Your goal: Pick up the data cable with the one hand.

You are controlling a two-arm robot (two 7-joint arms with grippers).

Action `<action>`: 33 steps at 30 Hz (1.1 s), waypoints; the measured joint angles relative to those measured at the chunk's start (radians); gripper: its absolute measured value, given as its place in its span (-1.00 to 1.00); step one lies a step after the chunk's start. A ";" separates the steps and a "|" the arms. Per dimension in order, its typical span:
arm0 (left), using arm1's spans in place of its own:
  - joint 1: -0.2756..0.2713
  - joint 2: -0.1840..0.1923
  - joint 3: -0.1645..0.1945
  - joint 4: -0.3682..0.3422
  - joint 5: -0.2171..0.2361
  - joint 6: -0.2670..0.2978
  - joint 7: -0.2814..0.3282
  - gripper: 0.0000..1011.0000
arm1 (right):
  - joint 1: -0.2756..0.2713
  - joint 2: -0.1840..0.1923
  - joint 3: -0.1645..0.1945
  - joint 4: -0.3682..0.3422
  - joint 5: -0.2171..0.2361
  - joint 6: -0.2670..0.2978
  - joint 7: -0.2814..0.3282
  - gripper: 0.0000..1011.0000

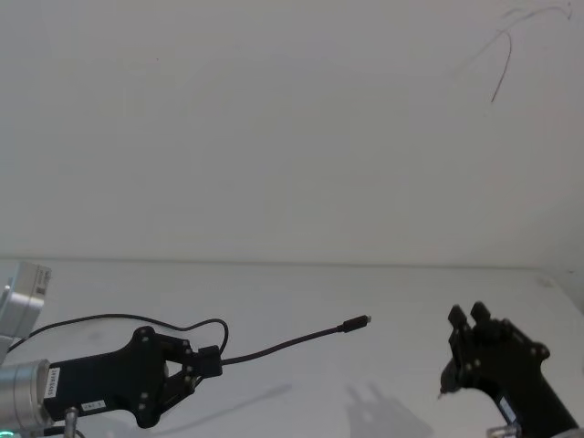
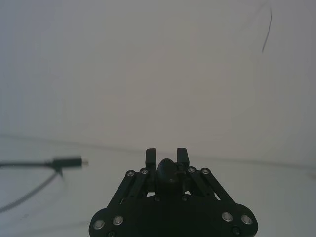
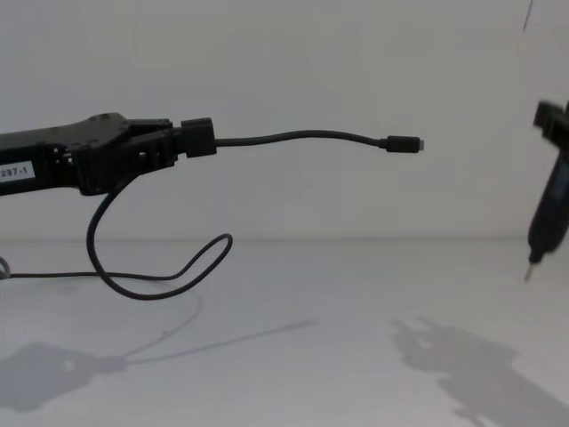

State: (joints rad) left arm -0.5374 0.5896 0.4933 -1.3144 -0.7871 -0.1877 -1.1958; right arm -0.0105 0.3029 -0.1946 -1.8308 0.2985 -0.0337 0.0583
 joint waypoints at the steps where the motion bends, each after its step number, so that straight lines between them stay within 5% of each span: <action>1: 0.000 0.000 0.000 0.000 -0.001 0.000 -0.001 -0.92 | 0.002 -0.002 0.001 -0.004 0.004 -0.002 0.002 -0.50; 33: 0.002 0.004 -0.004 0.003 -0.015 -0.003 -0.013 -0.92 | 0.106 -0.057 -0.002 -0.088 0.199 0.051 0.131 -0.50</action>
State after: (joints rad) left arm -0.5351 0.5937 0.4897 -1.3112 -0.8018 -0.1905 -1.2093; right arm 0.0956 0.2463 -0.1971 -1.9189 0.4972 0.0168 0.1895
